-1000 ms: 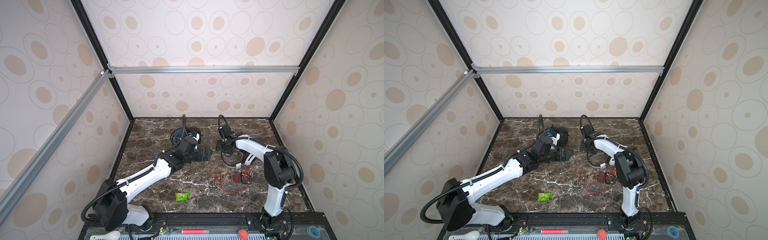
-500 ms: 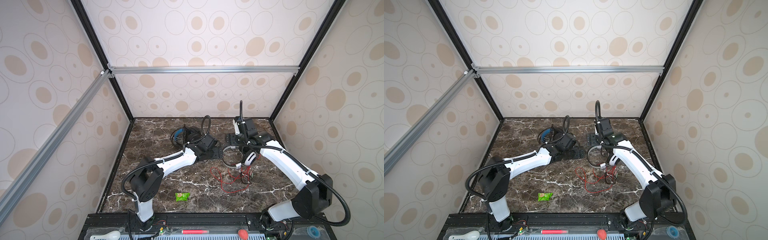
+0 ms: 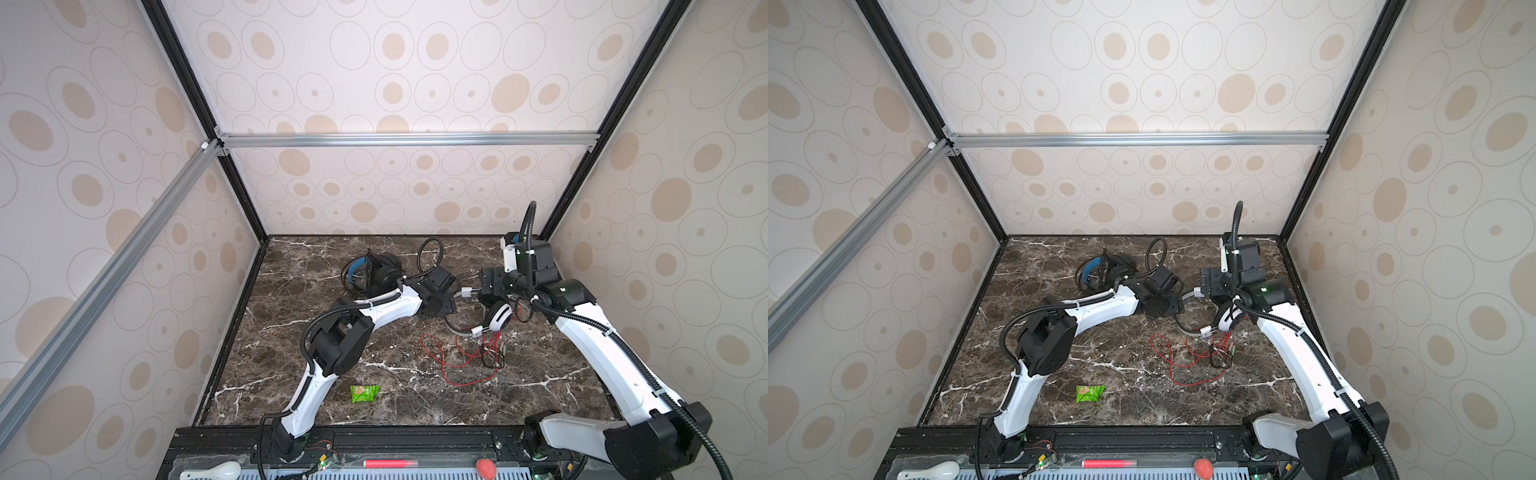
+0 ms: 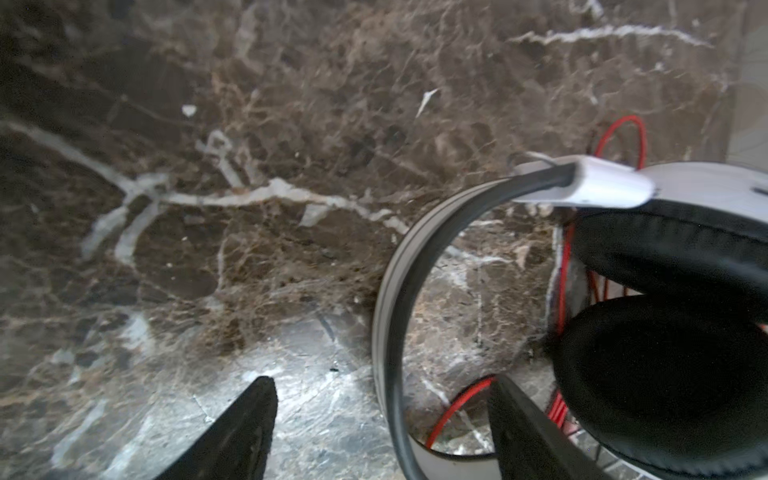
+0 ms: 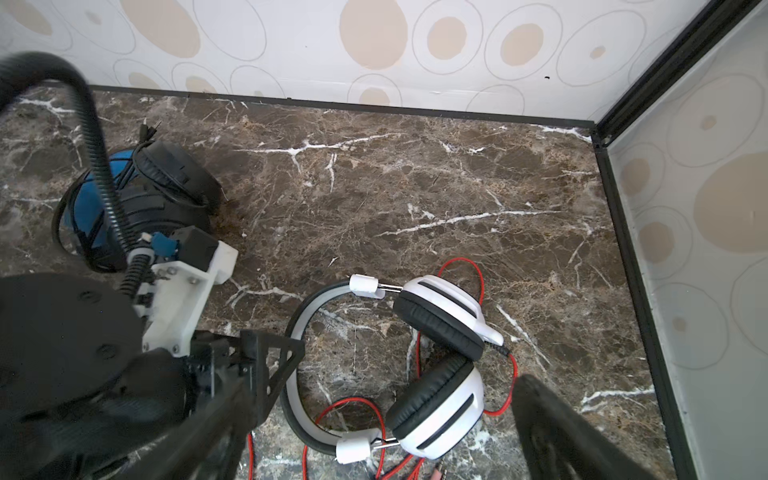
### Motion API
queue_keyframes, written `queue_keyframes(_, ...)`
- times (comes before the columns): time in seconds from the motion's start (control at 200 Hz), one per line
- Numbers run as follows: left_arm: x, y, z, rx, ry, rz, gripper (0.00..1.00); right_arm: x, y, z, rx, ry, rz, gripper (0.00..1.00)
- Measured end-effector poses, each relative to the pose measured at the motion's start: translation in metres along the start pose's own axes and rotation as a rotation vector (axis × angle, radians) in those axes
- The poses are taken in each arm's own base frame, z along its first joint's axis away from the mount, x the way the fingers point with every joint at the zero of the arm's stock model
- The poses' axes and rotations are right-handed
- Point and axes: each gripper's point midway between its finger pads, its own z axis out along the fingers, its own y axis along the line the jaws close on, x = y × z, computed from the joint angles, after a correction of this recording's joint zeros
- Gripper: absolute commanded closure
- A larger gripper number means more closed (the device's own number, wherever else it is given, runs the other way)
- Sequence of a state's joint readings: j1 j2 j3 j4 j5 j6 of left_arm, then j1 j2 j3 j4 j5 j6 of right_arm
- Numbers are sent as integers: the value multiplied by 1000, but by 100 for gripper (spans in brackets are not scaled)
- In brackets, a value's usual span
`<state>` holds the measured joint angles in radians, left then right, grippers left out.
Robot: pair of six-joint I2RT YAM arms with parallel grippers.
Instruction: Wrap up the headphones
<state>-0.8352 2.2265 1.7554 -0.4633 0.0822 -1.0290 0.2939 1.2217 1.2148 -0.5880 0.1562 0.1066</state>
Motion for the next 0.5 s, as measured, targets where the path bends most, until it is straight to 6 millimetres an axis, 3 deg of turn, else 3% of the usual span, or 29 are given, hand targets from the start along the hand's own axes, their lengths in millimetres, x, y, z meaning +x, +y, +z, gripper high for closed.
queue_keyframes(0.145, -6, -8, 13, -32, 7, 17, 26, 2, 3, 0, 7, -2, -27, 0)
queue_keyframes(0.275, -14, -18, 20, -38, -6, 41, 40, 6, 3, 2, 9, 7, -29, 0)
queue_keyframes(0.5, 0, -4, 27, -121, 16, 64, 56, 6, 3, 0, 9, 4, -29, 0)
